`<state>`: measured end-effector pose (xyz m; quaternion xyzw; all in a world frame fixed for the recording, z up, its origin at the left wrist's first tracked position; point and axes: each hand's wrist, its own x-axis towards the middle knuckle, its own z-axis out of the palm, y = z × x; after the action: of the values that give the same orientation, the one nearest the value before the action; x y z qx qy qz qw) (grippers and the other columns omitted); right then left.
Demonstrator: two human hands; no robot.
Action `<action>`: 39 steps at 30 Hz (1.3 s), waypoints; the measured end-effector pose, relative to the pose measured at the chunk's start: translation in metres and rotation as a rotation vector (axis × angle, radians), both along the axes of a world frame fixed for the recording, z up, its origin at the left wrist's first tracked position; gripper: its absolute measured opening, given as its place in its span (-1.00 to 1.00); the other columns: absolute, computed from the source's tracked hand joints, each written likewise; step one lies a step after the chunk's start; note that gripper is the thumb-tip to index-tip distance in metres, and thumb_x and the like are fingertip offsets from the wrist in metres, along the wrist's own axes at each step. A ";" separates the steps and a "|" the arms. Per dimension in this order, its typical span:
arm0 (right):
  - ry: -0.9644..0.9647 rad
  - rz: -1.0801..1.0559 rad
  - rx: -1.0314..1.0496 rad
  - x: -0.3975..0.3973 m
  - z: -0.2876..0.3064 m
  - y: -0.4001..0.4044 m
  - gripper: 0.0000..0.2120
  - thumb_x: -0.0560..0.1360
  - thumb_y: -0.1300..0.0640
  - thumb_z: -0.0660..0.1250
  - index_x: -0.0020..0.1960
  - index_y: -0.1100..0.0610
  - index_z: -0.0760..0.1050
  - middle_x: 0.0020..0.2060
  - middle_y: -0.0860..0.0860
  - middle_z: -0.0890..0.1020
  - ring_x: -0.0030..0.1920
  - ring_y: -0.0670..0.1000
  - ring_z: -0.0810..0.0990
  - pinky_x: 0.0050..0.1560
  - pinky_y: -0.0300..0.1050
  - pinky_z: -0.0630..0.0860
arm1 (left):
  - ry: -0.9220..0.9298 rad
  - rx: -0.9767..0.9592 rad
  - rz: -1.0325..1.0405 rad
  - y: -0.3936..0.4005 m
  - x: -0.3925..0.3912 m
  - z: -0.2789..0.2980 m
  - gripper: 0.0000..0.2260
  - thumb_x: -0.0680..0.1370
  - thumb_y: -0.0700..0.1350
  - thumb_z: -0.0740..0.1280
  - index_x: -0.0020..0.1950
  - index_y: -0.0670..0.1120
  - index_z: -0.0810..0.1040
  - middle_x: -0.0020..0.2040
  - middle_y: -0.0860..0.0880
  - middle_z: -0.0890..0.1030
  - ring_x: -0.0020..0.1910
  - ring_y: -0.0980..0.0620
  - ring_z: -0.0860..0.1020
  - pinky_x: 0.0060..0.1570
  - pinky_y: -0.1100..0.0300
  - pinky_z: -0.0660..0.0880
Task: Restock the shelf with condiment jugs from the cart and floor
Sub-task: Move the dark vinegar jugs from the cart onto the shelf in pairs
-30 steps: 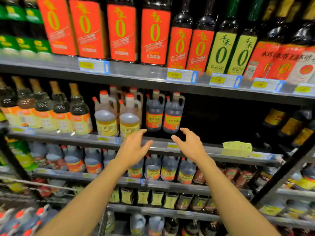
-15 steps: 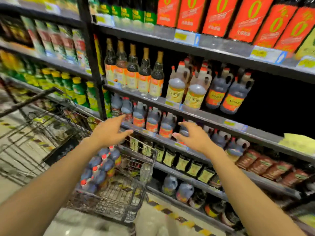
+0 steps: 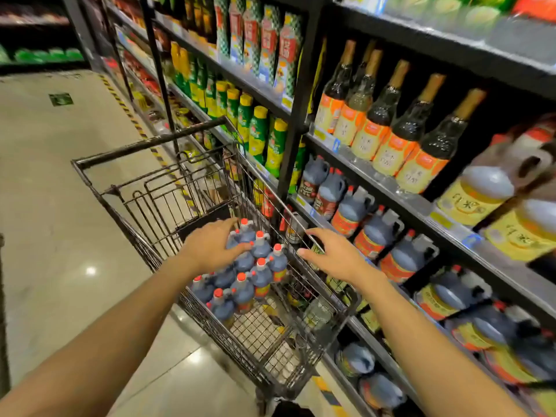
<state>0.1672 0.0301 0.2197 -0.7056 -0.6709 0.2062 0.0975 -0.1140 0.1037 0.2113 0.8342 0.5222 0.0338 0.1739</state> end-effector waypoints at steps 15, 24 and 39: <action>0.105 0.232 -0.193 0.040 -0.191 0.178 -0.49 0.58 0.02 0.38 0.48 0.09 0.36 0.39 0.09 0.51 0.37 0.14 0.47 0.28 0.00 0.42 | -0.031 -0.308 0.223 0.101 0.097 -0.188 -0.21 0.38 0.42 0.15 0.39 -0.13 0.41 0.21 -0.22 0.59 0.19 -0.25 0.57 0.10 -0.10 0.51; -0.174 0.429 -0.247 0.030 -0.295 0.230 -0.56 0.54 0.13 0.37 0.39 0.14 0.41 0.31 0.12 0.50 0.35 0.20 0.44 0.26 0.08 0.39 | 0.139 -0.354 0.318 0.113 0.124 -0.291 -0.58 0.56 0.12 0.33 0.30 -0.09 0.40 0.27 -0.22 0.55 0.19 -0.25 0.57 0.02 -0.04 0.50; -0.179 0.340 -0.146 0.044 -0.313 0.184 -0.68 0.56 0.26 0.35 0.29 0.18 0.43 0.19 0.12 0.57 0.20 0.17 0.43 0.10 -0.01 0.38 | 0.197 -0.182 0.119 0.105 0.129 -0.322 -0.74 0.55 0.12 0.32 0.13 0.00 0.53 0.09 -0.14 0.64 0.08 -0.26 0.60 -0.15 0.04 0.43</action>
<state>0.2114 0.2141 -0.0929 -0.6030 -0.7696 0.2039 -0.0502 0.0155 0.2084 -0.1111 0.7819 0.5861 -0.0854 0.1944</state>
